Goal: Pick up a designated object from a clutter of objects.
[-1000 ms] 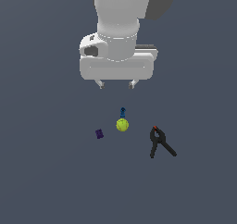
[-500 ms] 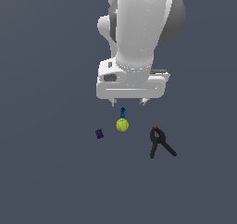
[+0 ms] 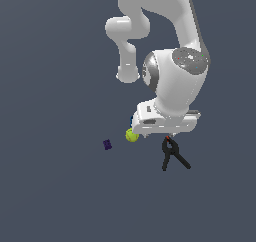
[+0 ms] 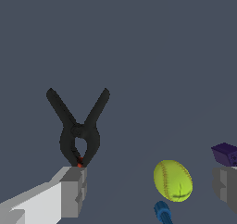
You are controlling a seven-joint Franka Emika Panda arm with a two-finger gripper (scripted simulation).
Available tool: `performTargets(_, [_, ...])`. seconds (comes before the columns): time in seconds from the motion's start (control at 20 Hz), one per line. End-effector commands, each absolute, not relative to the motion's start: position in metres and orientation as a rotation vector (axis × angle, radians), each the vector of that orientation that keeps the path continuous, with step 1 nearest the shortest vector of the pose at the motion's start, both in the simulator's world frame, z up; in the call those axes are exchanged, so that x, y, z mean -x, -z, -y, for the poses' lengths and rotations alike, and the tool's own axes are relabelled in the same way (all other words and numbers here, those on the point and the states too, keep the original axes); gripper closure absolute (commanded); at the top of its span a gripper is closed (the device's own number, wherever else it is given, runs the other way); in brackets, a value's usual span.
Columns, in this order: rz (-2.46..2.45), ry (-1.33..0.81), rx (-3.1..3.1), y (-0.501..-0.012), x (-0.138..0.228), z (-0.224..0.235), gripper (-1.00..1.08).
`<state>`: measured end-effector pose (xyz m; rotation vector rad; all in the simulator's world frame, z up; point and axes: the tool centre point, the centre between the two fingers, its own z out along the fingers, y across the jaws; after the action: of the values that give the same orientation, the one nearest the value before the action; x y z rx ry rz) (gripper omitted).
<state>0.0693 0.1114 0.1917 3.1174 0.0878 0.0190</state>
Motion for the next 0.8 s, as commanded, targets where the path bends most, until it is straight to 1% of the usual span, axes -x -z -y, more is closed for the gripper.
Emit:
performTargets(0.0, [-0.093,-0.017,-3.121,-0.164,-0.072,-0.133,-0.92])
performTargets(0.4, [-0.104,-0.006,-3.133,-0.099,-0.070,-0.183,-0.92])
performTargets(0.75, [-0.107,-0.001,-3.139,-0.072,-0.066,-0.203,-0.92])
